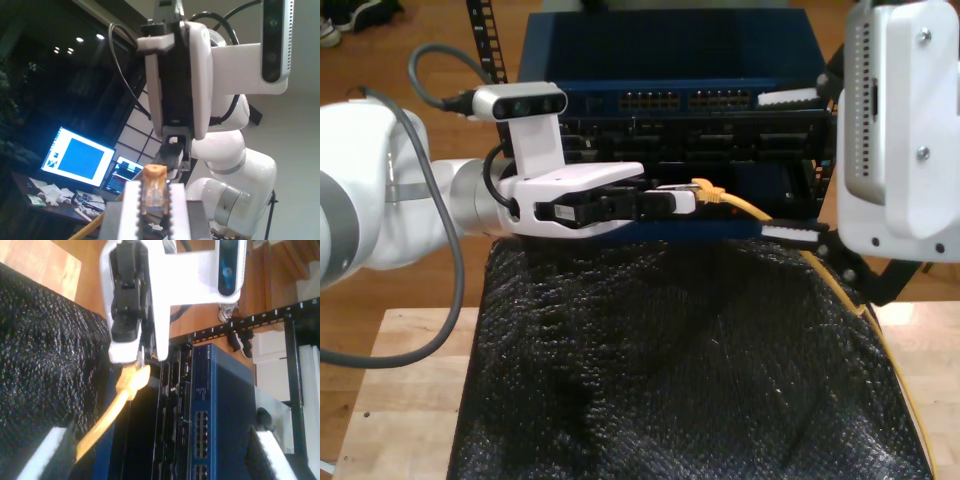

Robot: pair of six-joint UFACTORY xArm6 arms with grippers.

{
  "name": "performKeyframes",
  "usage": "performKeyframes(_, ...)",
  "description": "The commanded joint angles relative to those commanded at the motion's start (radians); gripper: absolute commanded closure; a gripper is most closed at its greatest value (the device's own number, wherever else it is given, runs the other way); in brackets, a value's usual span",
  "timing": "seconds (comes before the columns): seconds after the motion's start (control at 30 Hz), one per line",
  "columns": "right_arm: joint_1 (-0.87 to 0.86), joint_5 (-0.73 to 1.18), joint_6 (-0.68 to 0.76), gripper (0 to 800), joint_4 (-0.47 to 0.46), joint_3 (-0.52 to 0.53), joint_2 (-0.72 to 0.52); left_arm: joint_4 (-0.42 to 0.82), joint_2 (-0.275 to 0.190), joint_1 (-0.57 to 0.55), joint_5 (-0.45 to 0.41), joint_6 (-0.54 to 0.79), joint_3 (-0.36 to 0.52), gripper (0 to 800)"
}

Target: Grab the cable and plug it in

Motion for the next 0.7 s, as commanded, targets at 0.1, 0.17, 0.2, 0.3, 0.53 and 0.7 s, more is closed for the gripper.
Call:
performKeyframes(0.1, 0.012, 0.0, 0.002, 1, 0.0, 0.0, 0.0, 0.0, 0.0, 0.0, 0.0, 0.0, -0.005, 786)
performKeyframes(0.17, 0.012, 0.0, 0.002, 1, 0.002, 0.0, 0.0, -0.002, 0.0, 0.0, 0.0, -0.002, -0.005, 786)
performKeyframes(0.2, 0.012, 0.0, 0.002, 1, 0.002, 0.0, 0.0, -0.005, 0.0, 0.0, 0.0, -0.003, -0.005, 786)
performKeyframes(0.3, 0.012, 0.0, 0.0, 1, 0.002, 0.005, 0.0, -0.025, 0.0, 0.0, 0.008, -0.015, -0.005, 786)
performKeyframes(0.53, 0.017, -0.009, 0.002, 7, 0.002, 0.015, 0.003, -0.038, 0.0, 0.0, 0.031, -0.017, -0.005, 783)
performKeyframes(0.7, 0.028, -0.041, 0.002, 8, 0.003, 0.015, 0.011, -0.038, 0.0, -0.002, 0.031, -0.017, -0.005, 779)
